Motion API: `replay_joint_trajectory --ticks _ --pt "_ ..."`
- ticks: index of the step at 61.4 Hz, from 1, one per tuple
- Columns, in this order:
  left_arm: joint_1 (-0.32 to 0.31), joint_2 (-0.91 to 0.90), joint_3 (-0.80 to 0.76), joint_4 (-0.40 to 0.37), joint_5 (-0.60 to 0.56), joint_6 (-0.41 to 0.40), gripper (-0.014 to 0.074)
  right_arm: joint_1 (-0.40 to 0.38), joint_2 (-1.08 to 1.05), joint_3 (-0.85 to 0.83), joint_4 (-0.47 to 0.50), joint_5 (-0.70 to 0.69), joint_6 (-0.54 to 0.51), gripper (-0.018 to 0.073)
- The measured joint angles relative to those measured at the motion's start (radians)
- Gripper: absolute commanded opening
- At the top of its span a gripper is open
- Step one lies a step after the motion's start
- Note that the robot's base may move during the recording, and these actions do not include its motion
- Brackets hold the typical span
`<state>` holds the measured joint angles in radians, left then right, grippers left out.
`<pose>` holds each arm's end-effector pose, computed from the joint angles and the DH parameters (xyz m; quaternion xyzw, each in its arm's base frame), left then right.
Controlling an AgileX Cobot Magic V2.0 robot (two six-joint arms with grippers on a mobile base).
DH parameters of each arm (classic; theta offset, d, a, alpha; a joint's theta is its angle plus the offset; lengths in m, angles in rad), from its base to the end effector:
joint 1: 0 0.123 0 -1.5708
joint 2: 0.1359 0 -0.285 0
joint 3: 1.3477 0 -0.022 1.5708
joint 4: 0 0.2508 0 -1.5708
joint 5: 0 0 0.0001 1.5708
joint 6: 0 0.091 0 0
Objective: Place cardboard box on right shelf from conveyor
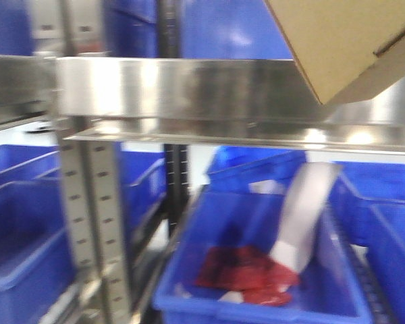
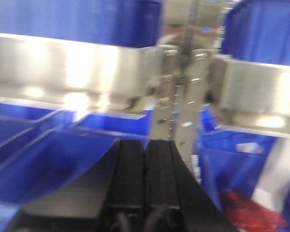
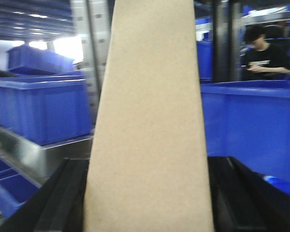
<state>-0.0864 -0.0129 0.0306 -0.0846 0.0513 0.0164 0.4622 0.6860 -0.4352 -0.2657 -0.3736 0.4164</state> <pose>0.0566 -0.0053 0.1989 0.0080 0.7005 -0.0566 0.7113 0.1267 0.0728 0.3303 -0.1294 0.6208 0.2685 0.7252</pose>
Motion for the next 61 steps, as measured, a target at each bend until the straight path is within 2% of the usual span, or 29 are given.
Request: replay_joint_trajectory --ticks 61 --pt "0.000 0.000 0.000 0.000 0.000 0.000 -0.0119 0.000 0.000 0.000 0.000 0.002 0.000 0.0104"
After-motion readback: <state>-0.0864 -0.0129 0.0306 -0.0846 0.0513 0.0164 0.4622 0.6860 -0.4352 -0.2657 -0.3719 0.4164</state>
